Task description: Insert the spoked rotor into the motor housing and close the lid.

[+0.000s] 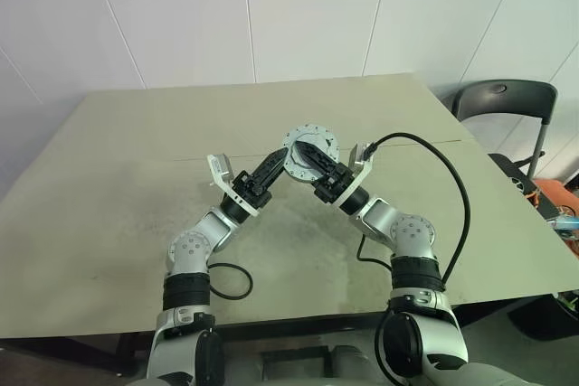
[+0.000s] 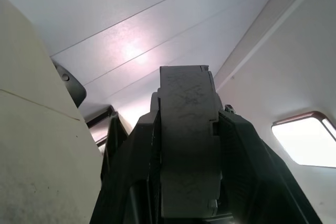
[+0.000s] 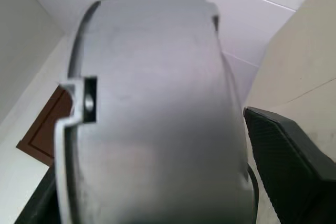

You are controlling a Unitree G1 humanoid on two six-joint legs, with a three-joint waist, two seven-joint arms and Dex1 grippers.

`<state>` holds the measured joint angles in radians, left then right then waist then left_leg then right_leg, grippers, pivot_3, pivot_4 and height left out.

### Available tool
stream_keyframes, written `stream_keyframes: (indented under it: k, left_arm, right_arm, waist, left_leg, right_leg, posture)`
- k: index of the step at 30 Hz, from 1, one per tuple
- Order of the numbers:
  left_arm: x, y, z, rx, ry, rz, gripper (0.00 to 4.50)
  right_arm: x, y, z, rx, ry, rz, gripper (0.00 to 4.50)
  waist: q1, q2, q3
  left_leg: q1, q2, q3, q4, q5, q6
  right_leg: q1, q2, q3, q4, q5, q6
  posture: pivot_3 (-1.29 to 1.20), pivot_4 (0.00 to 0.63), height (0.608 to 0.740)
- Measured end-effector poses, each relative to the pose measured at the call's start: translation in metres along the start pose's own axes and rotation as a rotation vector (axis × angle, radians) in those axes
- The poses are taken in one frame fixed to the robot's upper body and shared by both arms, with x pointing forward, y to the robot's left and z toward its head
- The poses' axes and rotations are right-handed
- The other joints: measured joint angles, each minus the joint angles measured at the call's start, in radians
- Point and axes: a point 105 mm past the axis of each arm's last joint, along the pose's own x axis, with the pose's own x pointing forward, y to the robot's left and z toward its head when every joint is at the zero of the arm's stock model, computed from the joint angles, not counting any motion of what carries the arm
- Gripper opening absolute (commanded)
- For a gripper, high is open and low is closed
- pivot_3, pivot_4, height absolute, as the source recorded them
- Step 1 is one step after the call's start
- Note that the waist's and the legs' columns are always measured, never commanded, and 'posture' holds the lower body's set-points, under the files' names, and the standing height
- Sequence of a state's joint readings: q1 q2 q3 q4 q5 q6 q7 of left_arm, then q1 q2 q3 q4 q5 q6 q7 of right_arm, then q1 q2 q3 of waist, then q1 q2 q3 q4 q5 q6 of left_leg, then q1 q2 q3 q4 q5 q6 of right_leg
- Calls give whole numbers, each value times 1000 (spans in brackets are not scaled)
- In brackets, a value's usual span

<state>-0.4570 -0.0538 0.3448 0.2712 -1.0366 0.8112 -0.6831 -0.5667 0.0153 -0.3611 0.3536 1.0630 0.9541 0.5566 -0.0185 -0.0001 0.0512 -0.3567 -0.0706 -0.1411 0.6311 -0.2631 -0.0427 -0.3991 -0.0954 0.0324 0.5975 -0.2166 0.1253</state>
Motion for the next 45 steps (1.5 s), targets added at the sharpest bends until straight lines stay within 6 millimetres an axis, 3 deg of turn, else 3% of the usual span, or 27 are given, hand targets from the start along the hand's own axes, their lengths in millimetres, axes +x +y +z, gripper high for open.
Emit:
stream_keyframes:
  k: [15, 19, 21, 45]
  left_arm:
    - [2, 1, 1, 3, -5, 9, 1552]
    - [3, 1, 1, 2, -5, 13, 1552]
    - [2, 2, 1, 3, -4, 23, 1552]
    - [-3, 4, -4, 58, 61, 33, 1552]
  right_arm:
    - [0, 0, -1, 0, 4, 1, 3870]
    - [0, 1, 0, 3, 2, 4, 2982]
    - [0, 1, 0, 3, 3, 6, 2287]
    - [-5, -2, -3, 1, 17, -2, 2287]
  waist:
    - [0, 0, 0]
    - [0, 0, 0]
    - [0, 0, 0]
    - [3, 0, 0]
  left_leg:
    - [0, 0, 0, 0, 0, 0]
    - [0, 0, 0, 0, 0, 0]
    - [0, 0, 0, 0, 0, 0]
    - [0, 0, 0, 0, 0, 0]
  right_leg:
    - [0, 0, 0, 0, 0, 0]
    - [0, 0, 0, 0, 0, 0]
    - [0, 0, 0, 0, 0, 0]
    - [0, 0, 0, 0, 0, 0]
  posture:
    - [0, 0, 740]
    - [0, 0, 740]
    - [0, 0, 740]
    - [0, 0, 740]
